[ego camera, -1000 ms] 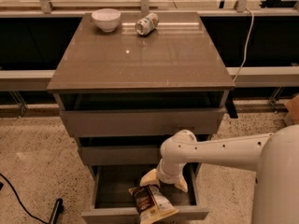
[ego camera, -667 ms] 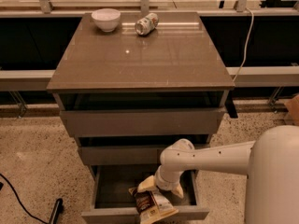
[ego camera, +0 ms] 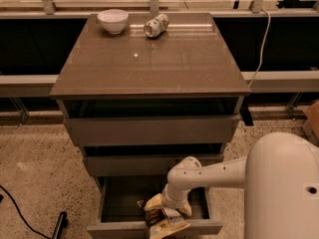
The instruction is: Pick brown chip bag from bottom drawer and place on counter
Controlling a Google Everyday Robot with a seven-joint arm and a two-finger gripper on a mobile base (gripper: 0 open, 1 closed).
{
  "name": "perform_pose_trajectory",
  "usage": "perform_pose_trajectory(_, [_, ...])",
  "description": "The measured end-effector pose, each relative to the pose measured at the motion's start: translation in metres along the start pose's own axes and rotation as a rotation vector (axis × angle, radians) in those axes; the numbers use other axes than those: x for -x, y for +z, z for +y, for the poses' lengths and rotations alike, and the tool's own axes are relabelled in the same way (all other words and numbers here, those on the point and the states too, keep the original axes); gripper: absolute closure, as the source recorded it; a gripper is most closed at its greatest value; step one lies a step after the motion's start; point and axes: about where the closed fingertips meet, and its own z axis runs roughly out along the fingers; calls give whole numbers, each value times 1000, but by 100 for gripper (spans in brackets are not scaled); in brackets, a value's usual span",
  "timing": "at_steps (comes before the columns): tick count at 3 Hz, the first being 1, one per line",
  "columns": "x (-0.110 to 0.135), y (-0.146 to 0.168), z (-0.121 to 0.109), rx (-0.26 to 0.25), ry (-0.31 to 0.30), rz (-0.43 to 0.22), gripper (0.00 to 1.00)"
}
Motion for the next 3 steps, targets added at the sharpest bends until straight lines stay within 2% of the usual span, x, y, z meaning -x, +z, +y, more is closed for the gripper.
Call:
perform_pose_trajectory(1, [-6, 14, 7, -44, 20, 2, 0])
perform_pose_trajectory(2, [-14, 26, 16, -113, 29, 9, 0])
perform_pose_trajectory(3, [-22, 54, 24, -115, -8, -16, 0])
